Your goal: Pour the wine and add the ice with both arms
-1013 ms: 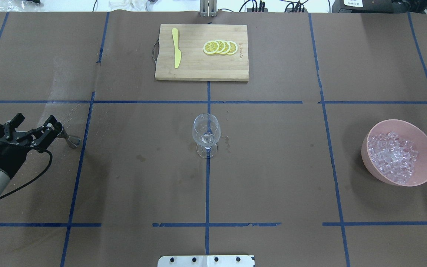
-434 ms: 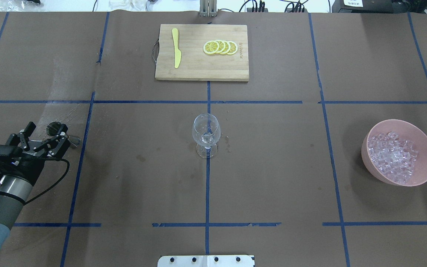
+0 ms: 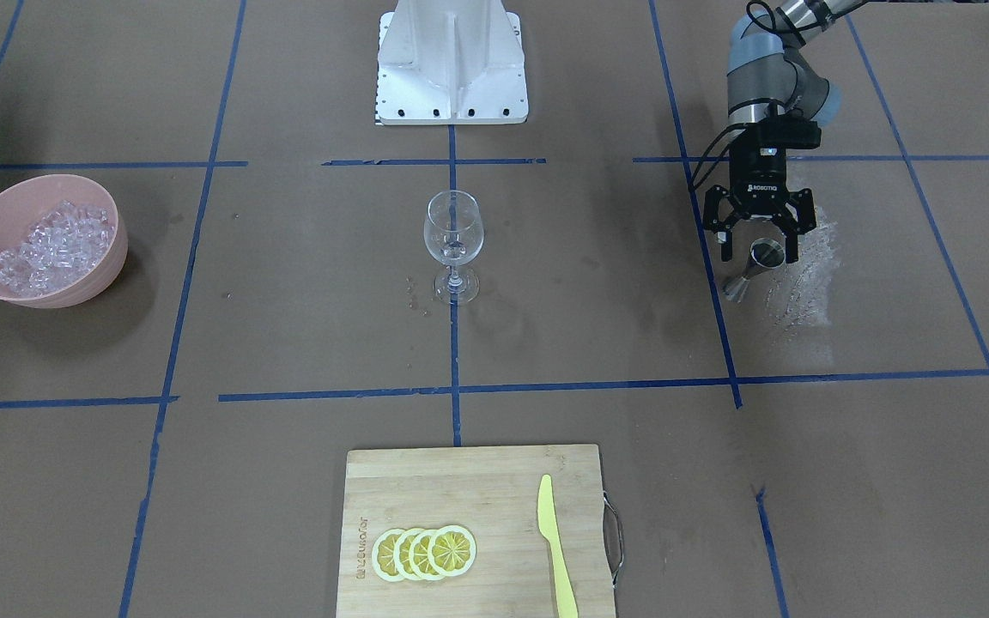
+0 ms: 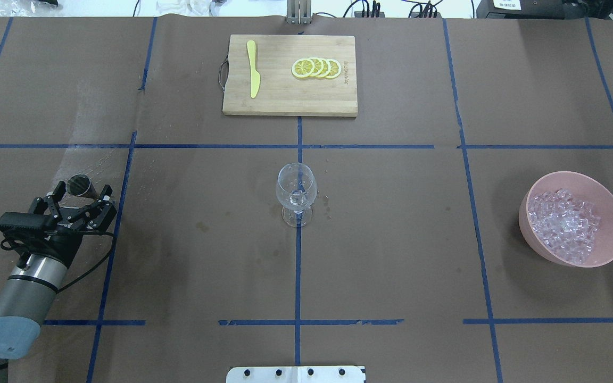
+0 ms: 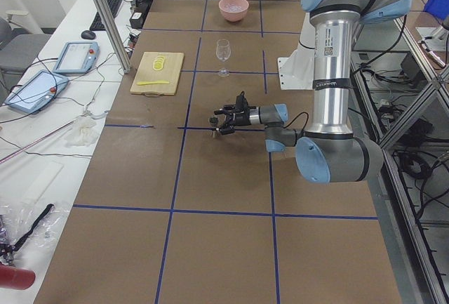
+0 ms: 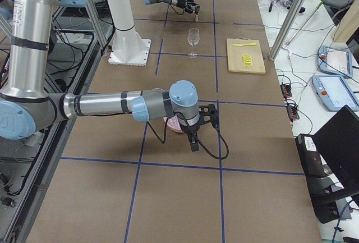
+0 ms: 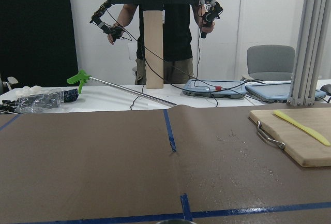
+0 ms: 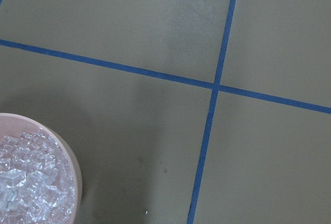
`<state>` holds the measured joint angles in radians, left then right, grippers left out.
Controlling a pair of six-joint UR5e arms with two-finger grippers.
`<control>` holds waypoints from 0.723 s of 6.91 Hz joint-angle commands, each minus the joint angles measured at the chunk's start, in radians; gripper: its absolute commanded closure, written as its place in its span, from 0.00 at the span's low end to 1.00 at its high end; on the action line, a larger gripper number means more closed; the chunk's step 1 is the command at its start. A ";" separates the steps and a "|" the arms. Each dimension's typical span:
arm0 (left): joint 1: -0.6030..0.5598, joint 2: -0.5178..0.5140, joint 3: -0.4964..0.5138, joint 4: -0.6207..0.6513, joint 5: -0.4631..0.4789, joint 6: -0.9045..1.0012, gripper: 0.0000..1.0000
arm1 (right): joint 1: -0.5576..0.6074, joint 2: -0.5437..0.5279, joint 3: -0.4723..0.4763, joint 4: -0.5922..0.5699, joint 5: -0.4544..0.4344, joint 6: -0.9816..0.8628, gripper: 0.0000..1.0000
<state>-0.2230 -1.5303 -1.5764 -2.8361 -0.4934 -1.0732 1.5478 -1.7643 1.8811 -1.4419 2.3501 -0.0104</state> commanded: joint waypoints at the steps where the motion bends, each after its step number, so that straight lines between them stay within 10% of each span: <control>1: 0.001 -0.019 0.045 -0.008 0.006 -0.001 0.05 | 0.000 0.005 0.000 0.000 0.000 0.000 0.00; 5: 0.007 -0.020 0.068 -0.008 0.000 -0.022 0.36 | 0.000 0.008 -0.002 0.000 0.000 0.000 0.00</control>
<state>-0.2198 -1.5497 -1.5110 -2.8439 -0.4916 -1.0928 1.5478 -1.7568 1.8794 -1.4419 2.3500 -0.0107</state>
